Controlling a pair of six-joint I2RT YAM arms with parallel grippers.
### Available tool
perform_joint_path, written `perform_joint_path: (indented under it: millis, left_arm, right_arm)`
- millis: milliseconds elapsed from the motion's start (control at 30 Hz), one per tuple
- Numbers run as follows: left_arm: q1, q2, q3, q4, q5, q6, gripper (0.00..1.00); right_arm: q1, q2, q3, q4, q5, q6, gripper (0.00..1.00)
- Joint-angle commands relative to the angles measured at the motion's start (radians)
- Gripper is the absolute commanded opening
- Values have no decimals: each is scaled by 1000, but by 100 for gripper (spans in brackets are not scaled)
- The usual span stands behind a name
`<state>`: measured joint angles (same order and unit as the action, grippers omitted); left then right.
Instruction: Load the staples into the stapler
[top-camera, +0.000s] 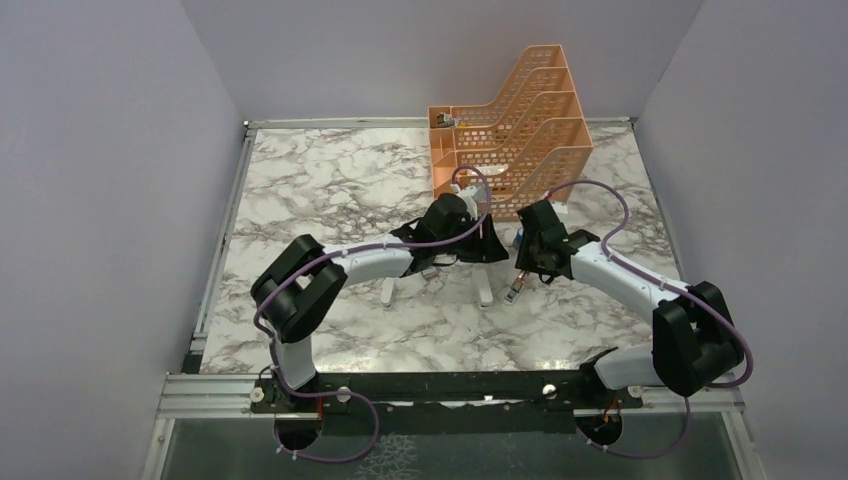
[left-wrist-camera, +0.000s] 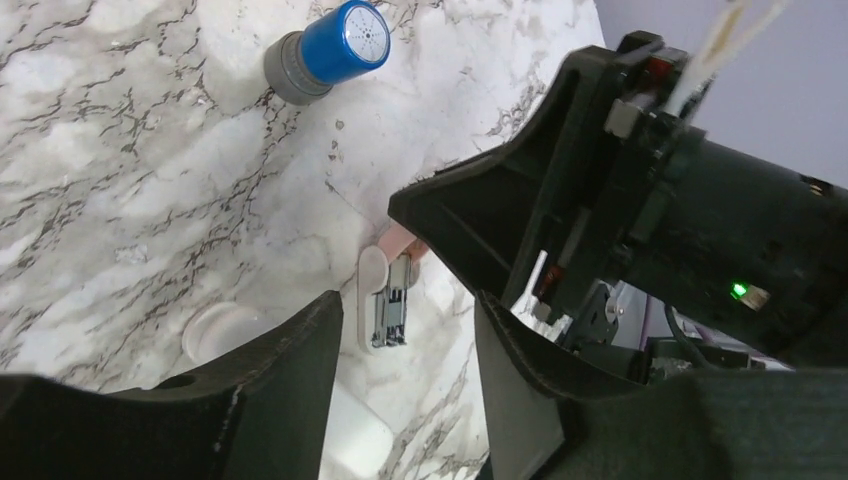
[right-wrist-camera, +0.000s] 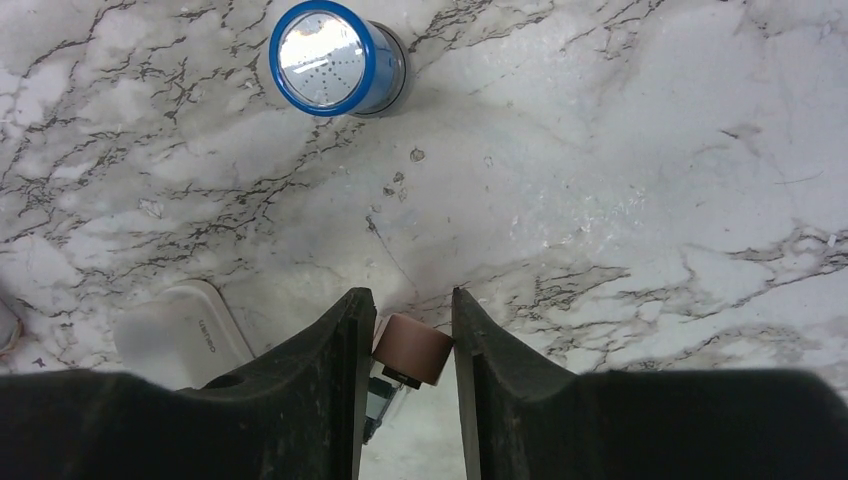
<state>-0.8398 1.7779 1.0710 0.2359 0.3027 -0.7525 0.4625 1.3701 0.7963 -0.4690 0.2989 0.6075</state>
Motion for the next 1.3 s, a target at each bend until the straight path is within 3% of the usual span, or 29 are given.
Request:
perform_joint_path:
  millis: [0,367,567,733,933,1267]
  left_arm:
    - [-9,79,82,-27,64,10,50]
    - [-30,233,185,-128,54,41,35]
    - [-50,285,205,-134,97,38,24]
    - [-68,294,188,-148,73,35,23]
    - [-89,324,205,-197,52,47,20]
    - [-91,296,205,-299,-37,92,13]
  right_arm:
    - [-4,-6,8,21,31,-36,39]
    - [-37,12,38,88,18,-139,39]
    - [-42,12,42,116,6,-136,46]
    - [-44,10,44,96,9,-120,51]
    - [-44,10,56,60,-13,-101,42]
    - [-46,16,55,54,-23,-90,43]
